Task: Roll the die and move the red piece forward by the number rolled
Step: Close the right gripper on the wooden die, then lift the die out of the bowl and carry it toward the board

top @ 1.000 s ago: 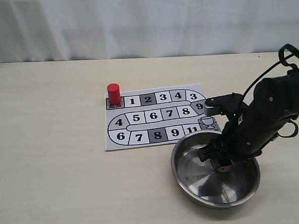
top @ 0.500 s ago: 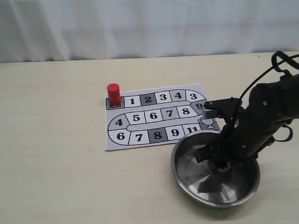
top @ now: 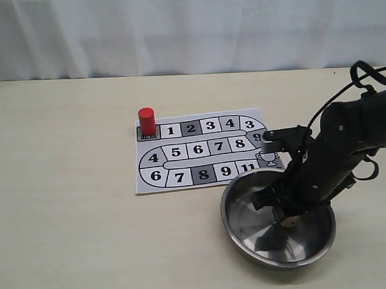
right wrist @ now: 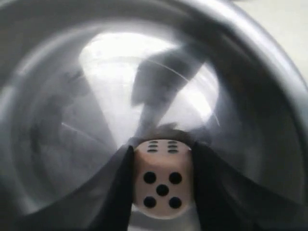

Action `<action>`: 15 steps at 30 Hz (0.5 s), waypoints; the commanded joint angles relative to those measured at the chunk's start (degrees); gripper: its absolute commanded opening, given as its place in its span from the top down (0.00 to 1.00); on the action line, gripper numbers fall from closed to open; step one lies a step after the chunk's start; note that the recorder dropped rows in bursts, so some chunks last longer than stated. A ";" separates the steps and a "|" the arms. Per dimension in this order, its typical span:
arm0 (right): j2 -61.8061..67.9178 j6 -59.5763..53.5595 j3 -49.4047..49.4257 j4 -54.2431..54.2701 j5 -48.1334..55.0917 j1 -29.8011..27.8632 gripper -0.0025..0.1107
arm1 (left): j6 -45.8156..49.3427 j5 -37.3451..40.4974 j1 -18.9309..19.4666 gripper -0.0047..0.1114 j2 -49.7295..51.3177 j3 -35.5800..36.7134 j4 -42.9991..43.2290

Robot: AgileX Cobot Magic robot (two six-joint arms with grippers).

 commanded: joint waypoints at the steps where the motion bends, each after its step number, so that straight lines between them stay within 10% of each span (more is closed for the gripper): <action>1: -3.15 0.02 -1.73 0.01 1.59 0.07 0.94 | 0.01 -0.69 -0.47 0.96 -0.02 -0.34 0.08; 15: -14.31 -3.94 -5.73 -3.70 -1.00 -14.58 0.94 | 0.01 -0.69 -0.47 0.96 -0.02 -0.34 0.08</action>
